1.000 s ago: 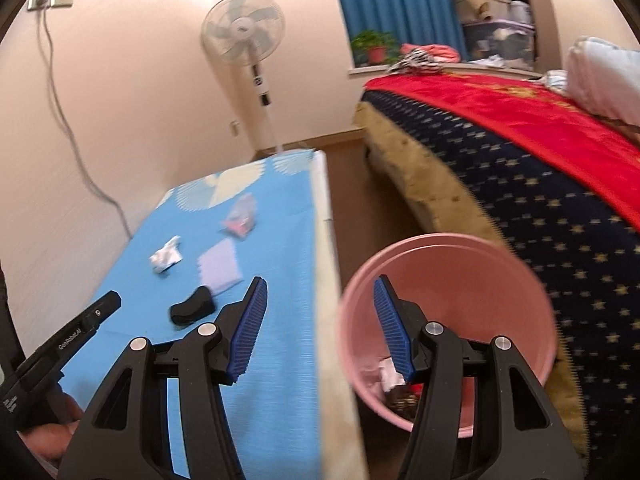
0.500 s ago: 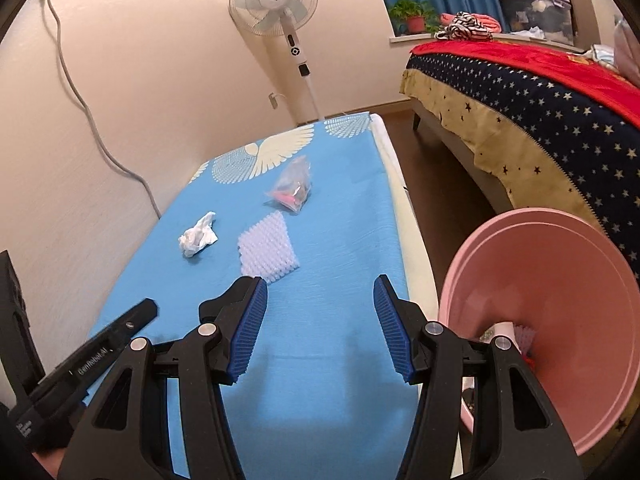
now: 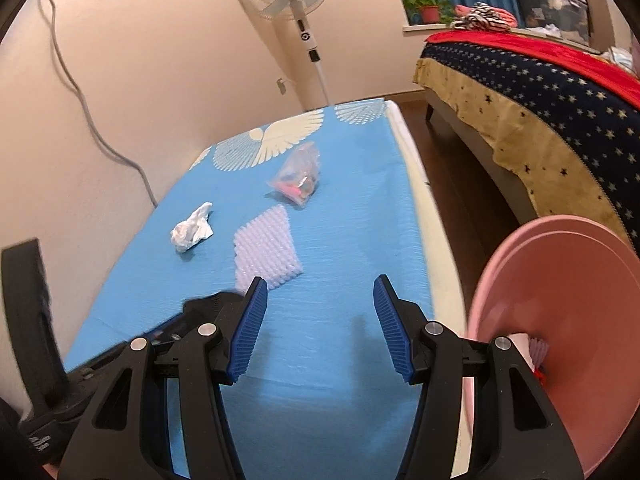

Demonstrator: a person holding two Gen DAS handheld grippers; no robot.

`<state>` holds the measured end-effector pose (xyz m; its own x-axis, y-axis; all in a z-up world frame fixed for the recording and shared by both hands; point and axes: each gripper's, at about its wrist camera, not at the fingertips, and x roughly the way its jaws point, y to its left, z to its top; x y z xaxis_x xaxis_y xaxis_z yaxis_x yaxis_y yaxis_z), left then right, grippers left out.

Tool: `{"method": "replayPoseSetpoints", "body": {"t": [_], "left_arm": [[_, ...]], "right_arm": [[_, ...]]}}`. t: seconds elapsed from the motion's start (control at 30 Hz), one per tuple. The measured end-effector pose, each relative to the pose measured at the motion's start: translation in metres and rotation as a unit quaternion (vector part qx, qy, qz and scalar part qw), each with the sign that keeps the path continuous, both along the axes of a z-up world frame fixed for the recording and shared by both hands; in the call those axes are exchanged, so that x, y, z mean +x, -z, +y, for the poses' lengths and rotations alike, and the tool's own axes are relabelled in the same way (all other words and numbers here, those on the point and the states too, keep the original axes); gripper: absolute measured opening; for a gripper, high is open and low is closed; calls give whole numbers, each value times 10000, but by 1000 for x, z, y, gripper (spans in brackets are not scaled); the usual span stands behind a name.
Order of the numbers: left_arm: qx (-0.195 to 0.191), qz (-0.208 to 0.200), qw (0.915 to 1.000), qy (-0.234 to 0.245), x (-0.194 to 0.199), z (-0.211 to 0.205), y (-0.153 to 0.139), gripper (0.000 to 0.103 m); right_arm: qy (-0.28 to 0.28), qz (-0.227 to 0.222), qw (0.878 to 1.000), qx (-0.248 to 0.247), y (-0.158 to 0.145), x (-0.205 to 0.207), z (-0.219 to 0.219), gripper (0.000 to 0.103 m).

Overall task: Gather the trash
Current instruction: 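Grasp the black strap with the left gripper while the right gripper grasps the lavender foam net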

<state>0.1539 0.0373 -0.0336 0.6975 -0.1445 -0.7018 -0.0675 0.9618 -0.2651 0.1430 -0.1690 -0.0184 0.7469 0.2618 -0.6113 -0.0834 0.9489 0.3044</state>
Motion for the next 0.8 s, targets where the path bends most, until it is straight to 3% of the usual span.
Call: {"method": "replayPoseSetpoints", "body": {"t": [0.13,0.3,0.43,0.5,0.53,0.6,0.8], "left_arm": [[86,-148,9986,-502,-6,19,-7,9],[49,-143,9971,-753,-7,34,-7,9],[52,-143,9972,-729,-7,37,-8,9],[52,-144,9974,-707,-6,37,-8,9],[53,-147,9974,-699,-6,37,-8,9],[39,-160,9975,-689,-6,37,-10,9],[-9,-250,9976,-650,-12,36,-16,10]], "right_arm": [[-115,43,9999,-79,5,14,15,55],[-215,144,9995,-162,10,39,31,54],[-294,409,9981,-341,17,60,42,45],[-340,635,9966,-391,25,65,45,27],[-385,683,9964,-329,26,66,44,23],[-439,582,9968,-342,23,62,43,9],[-437,218,9982,-357,8,41,37,6]]}}
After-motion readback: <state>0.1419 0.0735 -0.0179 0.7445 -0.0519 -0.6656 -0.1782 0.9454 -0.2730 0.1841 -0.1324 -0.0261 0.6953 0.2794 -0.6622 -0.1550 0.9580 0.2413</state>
